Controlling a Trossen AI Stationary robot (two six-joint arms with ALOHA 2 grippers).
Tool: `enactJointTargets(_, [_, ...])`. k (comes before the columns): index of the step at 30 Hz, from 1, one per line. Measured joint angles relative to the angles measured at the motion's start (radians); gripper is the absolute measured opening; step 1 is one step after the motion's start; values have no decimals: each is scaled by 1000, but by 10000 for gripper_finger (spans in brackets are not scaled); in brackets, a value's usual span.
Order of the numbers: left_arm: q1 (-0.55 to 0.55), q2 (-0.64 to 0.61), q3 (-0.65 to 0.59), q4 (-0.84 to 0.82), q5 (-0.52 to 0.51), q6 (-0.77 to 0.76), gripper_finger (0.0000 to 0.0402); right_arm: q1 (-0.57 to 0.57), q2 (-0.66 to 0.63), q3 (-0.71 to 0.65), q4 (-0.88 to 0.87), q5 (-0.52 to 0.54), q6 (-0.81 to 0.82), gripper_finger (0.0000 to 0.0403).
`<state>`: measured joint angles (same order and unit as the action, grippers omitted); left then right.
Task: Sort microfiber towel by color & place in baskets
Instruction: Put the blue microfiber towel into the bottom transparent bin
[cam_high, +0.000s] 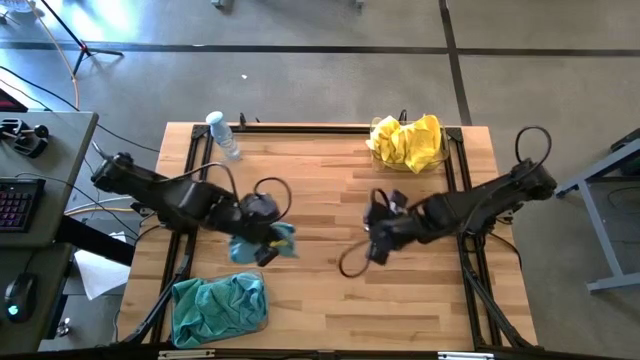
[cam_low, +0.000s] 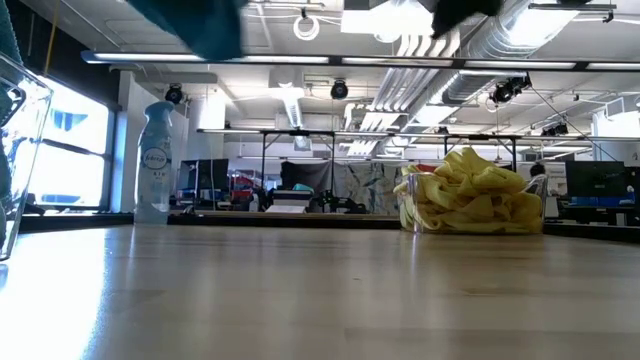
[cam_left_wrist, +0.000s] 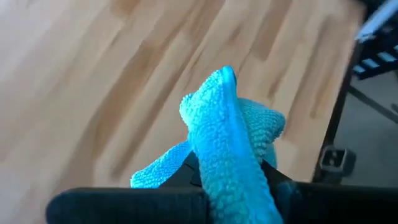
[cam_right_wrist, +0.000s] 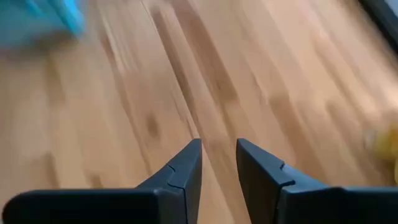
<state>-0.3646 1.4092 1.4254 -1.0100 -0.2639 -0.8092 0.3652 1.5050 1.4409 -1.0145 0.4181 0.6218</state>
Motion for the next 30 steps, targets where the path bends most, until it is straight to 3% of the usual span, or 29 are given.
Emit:
enactJointTargets(4, [-97, 0, 86, -215, -9, -313, 7, 75, -62, -194, 22, 11, 171, 83])
enactJointTargets(10, [-273, 0, 111, -279, 75, -719, 6, 206, -159, -447, 184, 8, 397, 78])
enactJointTargets(20, [-609, 25, 63, -389, 23, -1427, 7, 309, -214, -615, 343, 12, 548, 78])
enactJointTargets(24, [-674, 78, 24, -350, 74, -1467, 23, 310, -214, -621, 374, 18, 544, 78])
enactJointTargets(30, [-714, 212, 9, -384, 248, -1468, 30, 309, -214, -621, 417, 59, 530, 78])
